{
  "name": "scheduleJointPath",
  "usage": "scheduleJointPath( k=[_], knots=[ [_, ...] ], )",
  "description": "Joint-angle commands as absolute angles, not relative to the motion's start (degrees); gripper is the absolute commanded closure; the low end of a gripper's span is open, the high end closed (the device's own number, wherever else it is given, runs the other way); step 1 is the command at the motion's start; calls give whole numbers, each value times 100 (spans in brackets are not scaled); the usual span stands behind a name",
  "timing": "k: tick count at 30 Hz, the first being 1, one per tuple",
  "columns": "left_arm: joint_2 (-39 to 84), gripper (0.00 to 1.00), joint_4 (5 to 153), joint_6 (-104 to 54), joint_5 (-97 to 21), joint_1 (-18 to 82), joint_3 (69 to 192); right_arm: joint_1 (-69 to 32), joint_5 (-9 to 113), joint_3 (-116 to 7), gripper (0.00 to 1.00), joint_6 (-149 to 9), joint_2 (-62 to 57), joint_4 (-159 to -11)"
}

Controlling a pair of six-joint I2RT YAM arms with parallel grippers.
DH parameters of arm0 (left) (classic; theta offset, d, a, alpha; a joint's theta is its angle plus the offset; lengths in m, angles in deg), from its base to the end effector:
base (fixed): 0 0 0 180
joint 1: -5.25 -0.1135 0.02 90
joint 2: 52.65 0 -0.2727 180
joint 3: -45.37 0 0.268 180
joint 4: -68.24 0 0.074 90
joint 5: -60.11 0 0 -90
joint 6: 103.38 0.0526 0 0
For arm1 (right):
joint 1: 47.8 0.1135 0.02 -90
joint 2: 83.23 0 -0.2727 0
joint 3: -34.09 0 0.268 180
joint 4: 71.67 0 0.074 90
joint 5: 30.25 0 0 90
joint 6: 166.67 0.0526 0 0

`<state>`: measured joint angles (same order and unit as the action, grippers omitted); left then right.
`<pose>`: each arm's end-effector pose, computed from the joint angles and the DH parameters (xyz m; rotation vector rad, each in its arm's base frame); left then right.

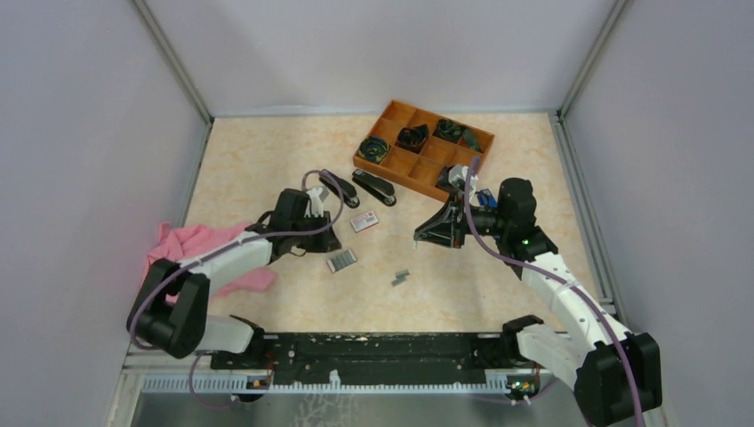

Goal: Unload the staples from the stapler
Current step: Adjust the staple box at the center of the board.

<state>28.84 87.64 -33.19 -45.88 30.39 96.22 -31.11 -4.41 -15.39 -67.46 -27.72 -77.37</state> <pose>0.2566 -0.1364 0.1511 0.2455 2.5087 -0.6766 0.2038 0.1105 0.2904 -0.9420 1.5826 1.3014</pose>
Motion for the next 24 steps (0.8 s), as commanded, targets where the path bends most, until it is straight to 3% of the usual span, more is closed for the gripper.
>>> scheduleJointPath(
  k=[1, 3, 13, 24],
  knots=[
    [1816, 65, 8366, -3402, -4069, 3065, 9481, -3136, -542, -1692, 94, -6709, -2909, -7437],
    [1416, 61, 8300, -3432, -3848, 3060, 9289, -3136, -537, -1691, 94, -6708, -2902, -7433],
    [859, 60, 7687, -4039, -3603, 3025, 8115, -3138, -550, -1682, 95, -6700, -2913, -7426],
    [1658, 59, 7580, -4086, -3847, 3005, 8303, -3136, -566, -1682, 95, -6692, -2926, -7416]
  ],
)
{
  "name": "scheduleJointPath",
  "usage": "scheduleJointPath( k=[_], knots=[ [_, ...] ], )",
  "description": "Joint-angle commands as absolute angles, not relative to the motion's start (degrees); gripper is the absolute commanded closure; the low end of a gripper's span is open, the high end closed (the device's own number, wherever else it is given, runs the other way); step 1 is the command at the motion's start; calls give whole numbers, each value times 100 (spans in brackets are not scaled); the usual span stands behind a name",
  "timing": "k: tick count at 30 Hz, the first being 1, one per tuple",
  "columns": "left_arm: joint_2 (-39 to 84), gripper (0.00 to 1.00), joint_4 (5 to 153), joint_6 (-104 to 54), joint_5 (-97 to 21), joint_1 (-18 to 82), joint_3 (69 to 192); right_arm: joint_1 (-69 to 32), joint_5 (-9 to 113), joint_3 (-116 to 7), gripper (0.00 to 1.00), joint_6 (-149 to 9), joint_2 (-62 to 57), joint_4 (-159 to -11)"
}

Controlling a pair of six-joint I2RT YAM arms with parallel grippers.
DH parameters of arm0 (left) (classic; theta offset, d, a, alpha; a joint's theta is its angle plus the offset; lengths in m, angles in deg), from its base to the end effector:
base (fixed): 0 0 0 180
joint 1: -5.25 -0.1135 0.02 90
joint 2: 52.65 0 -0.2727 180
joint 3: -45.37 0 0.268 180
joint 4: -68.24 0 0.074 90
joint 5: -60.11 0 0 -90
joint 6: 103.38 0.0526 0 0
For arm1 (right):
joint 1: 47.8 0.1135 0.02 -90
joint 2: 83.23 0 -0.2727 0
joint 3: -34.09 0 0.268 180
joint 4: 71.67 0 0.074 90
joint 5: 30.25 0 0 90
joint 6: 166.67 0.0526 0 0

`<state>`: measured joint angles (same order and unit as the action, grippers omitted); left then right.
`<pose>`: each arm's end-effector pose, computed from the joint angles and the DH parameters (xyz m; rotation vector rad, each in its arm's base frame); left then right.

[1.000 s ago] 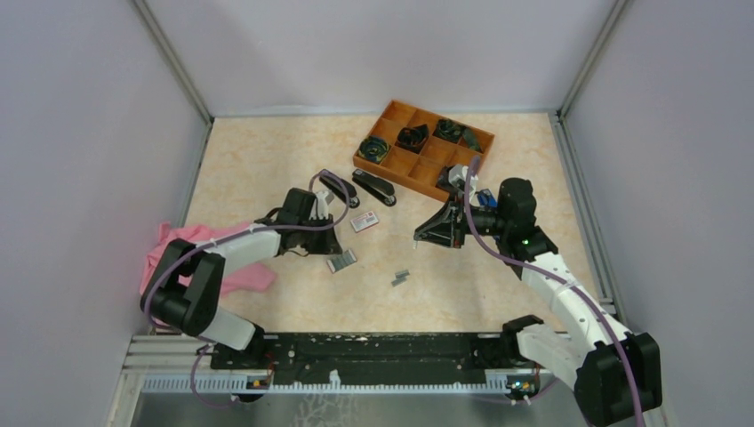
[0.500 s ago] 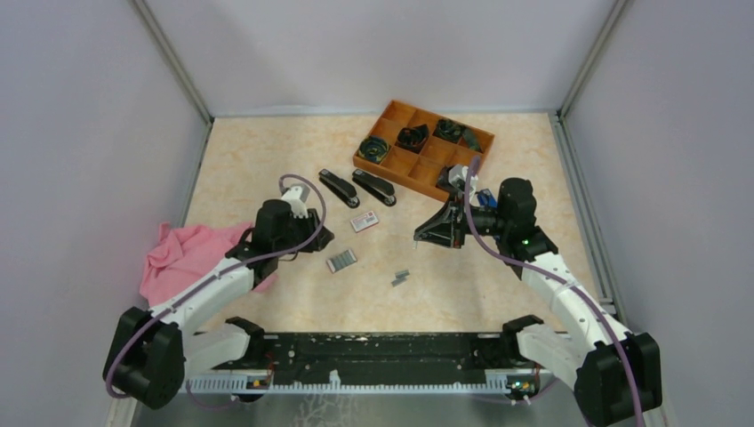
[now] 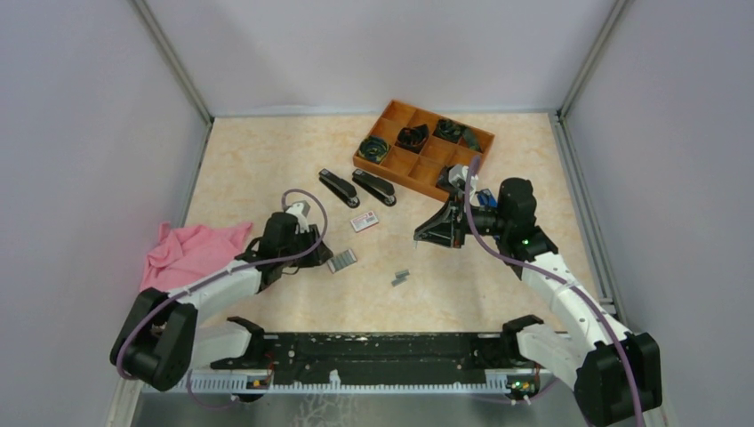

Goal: Unload the staples from the stapler
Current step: Adjust the staple box at the center of the board.

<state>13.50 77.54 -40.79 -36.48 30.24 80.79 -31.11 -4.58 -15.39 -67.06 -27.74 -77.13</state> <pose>0.2121 -0.1055 0.1448 0.0133 2.3388 -0.6018 0.2037 0.1106 0.2909 -0.9409 1.5817 1.3068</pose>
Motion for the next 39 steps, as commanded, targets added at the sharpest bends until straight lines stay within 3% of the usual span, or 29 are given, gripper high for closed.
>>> scheduleJointPath(
  k=[1, 17, 39],
  knots=[
    [1748, 58, 7602, -4067, -3948, 3009, 8356, -3136, -568, -1682, 95, -6684, -2931, -7411],
    [2616, 64, 7407, -3946, -5408, 3015, 8565, -3141, -570, -1660, 94, -6673, -2972, -7393],
    [3579, 64, 6208, -4390, -6094, 3454, 8870, -3139, -394, -1648, 95, -6972, -2736, -7601]
  ],
)
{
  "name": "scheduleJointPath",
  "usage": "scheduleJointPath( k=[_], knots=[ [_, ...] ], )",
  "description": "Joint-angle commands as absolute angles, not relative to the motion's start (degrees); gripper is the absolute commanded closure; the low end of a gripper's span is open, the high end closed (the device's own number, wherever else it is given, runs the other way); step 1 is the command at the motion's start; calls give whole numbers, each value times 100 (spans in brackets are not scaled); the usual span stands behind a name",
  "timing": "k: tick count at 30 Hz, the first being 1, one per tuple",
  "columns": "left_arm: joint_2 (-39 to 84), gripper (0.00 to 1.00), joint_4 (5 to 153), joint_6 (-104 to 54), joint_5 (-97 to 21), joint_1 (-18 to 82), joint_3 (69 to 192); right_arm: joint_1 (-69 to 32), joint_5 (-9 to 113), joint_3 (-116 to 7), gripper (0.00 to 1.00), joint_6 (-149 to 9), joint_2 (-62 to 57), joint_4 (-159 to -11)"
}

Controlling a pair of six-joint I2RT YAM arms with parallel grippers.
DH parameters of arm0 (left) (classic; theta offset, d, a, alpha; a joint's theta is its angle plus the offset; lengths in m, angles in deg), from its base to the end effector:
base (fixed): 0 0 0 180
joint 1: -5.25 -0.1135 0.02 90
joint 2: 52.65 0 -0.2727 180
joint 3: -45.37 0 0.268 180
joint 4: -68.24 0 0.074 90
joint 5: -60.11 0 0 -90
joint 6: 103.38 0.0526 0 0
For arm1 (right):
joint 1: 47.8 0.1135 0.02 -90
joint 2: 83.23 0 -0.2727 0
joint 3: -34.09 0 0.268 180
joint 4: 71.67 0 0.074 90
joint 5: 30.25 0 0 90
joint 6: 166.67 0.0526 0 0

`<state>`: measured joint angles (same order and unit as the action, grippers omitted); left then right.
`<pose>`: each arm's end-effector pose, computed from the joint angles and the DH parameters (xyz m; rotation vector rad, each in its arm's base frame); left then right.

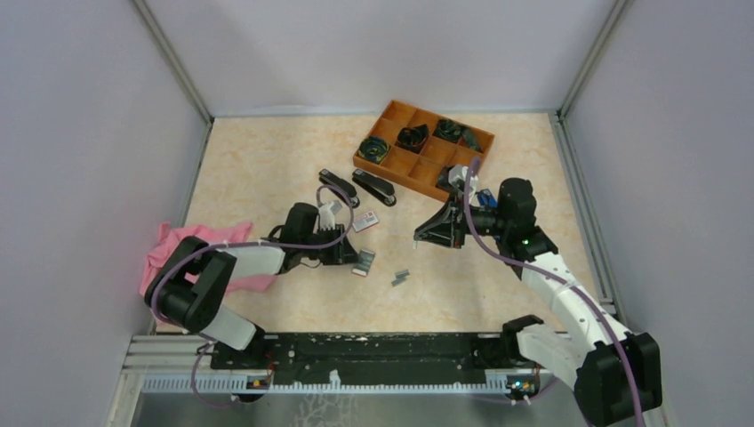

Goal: Unload the staples from the stapler
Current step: Adjust the staple box at the center of the board.

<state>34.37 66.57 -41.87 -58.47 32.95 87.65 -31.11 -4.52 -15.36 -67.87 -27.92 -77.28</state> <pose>0.2397 -0.1543 0.1151 0.2530 2.4426 -1.0474 0.2032 0.1104 0.2911 -0.9497 1.5728 1.2961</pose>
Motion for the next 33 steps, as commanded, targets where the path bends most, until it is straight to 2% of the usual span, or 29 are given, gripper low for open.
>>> scheduleJointPath(
  k=[1, 7, 10, 14, 21, 33],
  knots=[
    [3603, 64, 6084, -4443, -6111, 3486, 8854, -3133, -346, -1640, 94, -7018, -2714, -7631],
    [3510, 61, 5557, -4527, -6033, 3510, 8687, -2884, 31, -1891, 94, -7572, -2465, -8248],
    [3364, 57, 5538, -4433, -5850, 3498, 8661, -2597, 295, -2144, 94, -8011, -2234, -8656],
    [3542, 56, 5621, -4305, -5829, 3495, 8854, -2330, 554, -2452, 93, -8697, -1883, -9109],
    [3488, 56, 6034, -4084, -5475, 3492, 9025, -2284, 734, -2711, 93, -9020, -1578, -9094],
    [3990, 56, 5823, -4259, -6120, 3517, 9194, -2153, 853, -2638, 93, -9012, -1456, -8958]
  ],
)
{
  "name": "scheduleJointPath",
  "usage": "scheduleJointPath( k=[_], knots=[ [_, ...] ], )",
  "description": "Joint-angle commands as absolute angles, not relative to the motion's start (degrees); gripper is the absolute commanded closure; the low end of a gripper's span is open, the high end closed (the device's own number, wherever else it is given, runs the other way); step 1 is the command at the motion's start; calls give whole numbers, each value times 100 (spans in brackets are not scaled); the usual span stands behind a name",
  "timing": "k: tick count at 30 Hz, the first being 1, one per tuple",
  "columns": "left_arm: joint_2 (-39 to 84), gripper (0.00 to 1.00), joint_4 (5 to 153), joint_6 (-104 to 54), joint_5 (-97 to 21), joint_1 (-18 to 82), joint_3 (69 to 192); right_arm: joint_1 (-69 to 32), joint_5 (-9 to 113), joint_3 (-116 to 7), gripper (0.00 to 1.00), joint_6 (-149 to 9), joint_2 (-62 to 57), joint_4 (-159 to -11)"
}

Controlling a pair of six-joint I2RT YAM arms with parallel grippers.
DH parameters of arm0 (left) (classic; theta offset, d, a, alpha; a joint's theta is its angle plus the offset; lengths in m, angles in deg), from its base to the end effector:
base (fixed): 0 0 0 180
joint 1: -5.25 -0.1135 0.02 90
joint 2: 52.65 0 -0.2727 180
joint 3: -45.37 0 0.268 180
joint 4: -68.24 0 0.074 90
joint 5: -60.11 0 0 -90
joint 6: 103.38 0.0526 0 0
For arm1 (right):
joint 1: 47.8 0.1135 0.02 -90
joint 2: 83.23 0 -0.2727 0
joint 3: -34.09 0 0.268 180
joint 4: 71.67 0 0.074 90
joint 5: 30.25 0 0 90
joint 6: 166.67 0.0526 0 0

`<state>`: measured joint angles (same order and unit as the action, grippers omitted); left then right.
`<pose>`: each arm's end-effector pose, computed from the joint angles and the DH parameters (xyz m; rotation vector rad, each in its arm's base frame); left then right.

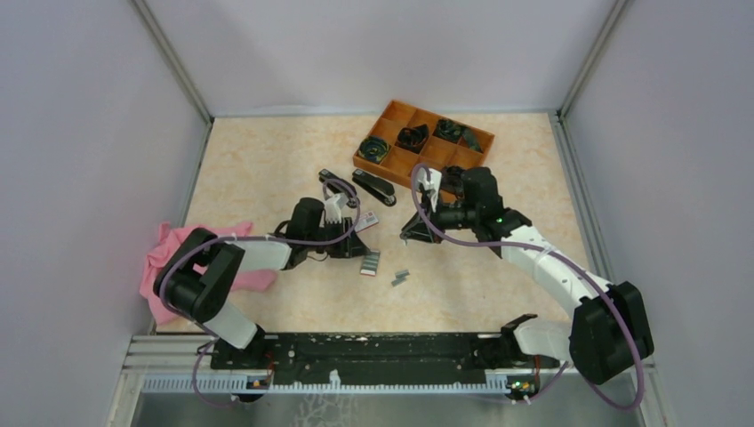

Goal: Unload the staples from the stapler
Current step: Adjust the staple box at the center of the board.

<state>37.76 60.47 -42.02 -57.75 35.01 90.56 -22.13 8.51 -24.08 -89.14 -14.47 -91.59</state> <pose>0.2538 -0.1734 0.1227 0.3101 2.3428 -1.0728 0.2317 0.1569 0.2641 -1.1593 1.6935 1.0729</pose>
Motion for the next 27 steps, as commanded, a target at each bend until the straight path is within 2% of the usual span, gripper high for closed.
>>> scheduleJointPath(
  k=[1, 11, 15, 18, 23, 27],
  knots=[
    [4036, 56, 5794, -4277, -6170, 3529, 9215, -2145, 860, -2628, 93, -9011, -1458, -8947],
    [4481, 55, 5280, -4503, -6654, 3642, 9413, -2071, 1055, -2588, 93, -9064, -1576, -9031],
    [4295, 55, 5303, -4436, -6369, 3645, 9366, -1987, 1243, -2579, 93, -8999, -1588, -9091],
    [3689, 51, 5554, -4219, -5824, 3636, 9240, -1755, 1483, -2563, 93, -9048, -1597, -9186],
    [2018, 49, 5747, -3664, -5296, 3627, 8676, -1161, 2250, -2589, 92, -9032, -1484, -9169],
    [455, 35, 5870, -3575, -4681, 3610, 7913, -807, 2645, -2714, 92, -8965, -1170, -9113]
  ],
)
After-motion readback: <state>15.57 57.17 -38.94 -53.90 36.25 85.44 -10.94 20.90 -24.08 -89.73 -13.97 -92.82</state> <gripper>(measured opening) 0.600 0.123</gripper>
